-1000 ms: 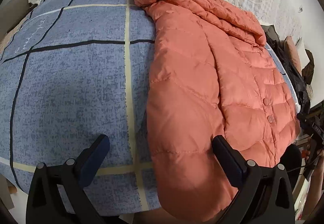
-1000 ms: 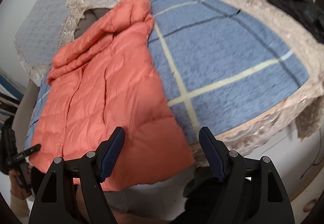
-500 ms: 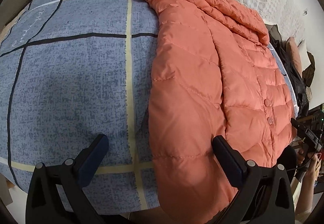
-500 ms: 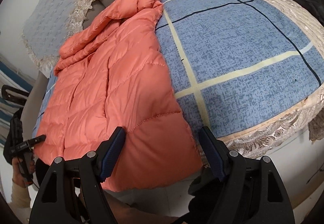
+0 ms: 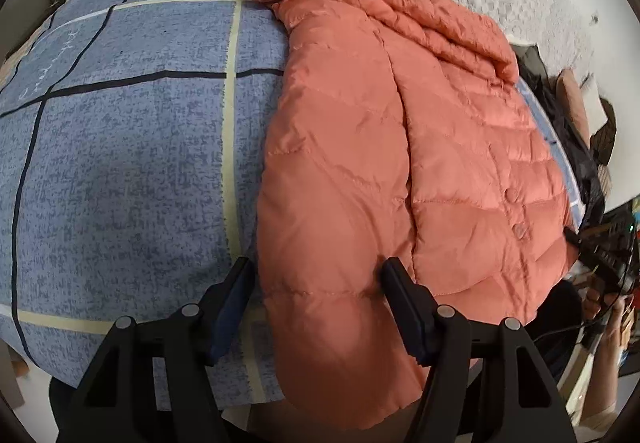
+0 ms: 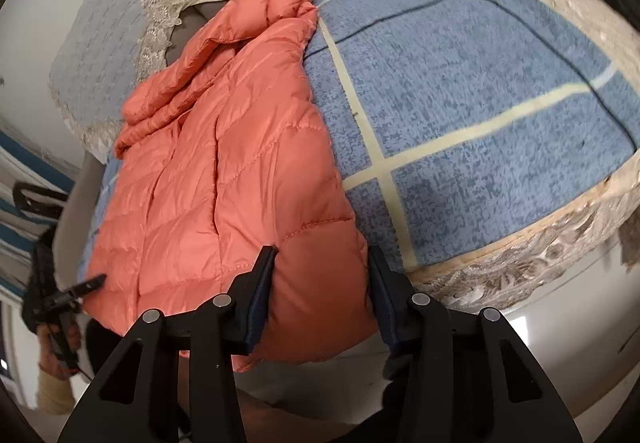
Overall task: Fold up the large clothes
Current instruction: 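Move both grippers to the jacket hem and close them on it, then lift the hem with both grippers and fold it toward the collar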
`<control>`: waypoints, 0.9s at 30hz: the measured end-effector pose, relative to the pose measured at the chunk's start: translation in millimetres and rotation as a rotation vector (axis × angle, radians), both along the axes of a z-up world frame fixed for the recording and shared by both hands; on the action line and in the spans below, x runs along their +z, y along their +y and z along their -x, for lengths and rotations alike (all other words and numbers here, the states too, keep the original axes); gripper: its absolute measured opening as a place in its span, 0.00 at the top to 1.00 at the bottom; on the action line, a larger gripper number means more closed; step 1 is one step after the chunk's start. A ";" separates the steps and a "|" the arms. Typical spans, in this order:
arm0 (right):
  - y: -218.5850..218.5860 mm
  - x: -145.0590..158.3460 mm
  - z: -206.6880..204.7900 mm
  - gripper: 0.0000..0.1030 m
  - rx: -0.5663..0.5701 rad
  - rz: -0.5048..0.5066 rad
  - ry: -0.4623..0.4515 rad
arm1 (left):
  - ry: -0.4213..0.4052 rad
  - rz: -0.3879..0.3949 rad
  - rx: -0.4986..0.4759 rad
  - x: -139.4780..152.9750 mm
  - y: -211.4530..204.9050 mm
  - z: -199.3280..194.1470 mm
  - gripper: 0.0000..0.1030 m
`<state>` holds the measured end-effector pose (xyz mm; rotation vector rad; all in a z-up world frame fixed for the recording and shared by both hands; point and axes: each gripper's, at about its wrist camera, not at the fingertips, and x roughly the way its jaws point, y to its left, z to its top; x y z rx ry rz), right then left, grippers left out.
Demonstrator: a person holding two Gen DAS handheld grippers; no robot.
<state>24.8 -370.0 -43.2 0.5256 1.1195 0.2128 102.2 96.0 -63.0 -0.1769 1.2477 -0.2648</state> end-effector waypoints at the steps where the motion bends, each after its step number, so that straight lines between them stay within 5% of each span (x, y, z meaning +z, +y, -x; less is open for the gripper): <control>1: -1.2 -0.9 -0.7 0.53 0.004 -0.009 0.002 | 0.004 0.009 -0.011 -1.0 0.0 -0.9 0.27; 5: -2.7 -3.7 -0.1 0.52 0.009 -0.022 -0.006 | 0.012 0.045 -0.007 -4.0 -2.8 -4.2 0.16; 13: 1.6 0.5 -1.7 0.56 0.004 0.012 0.013 | 0.001 -0.016 -0.017 -4.1 -12.2 -3.0 0.19; 15: 2.8 2.5 -0.6 0.62 0.006 0.007 0.005 | 0.003 -0.025 -0.030 -2.2 -13.0 -2.8 0.25; 20: 3.2 8.0 7.7 0.72 -0.014 -0.059 -0.030 | 0.018 0.052 -0.040 0.3 -8.2 -1.0 0.60; 27: 6.8 4.9 8.4 0.74 -0.023 -0.041 -0.025 | -0.003 0.050 -0.049 0.1 -13.6 3.7 0.73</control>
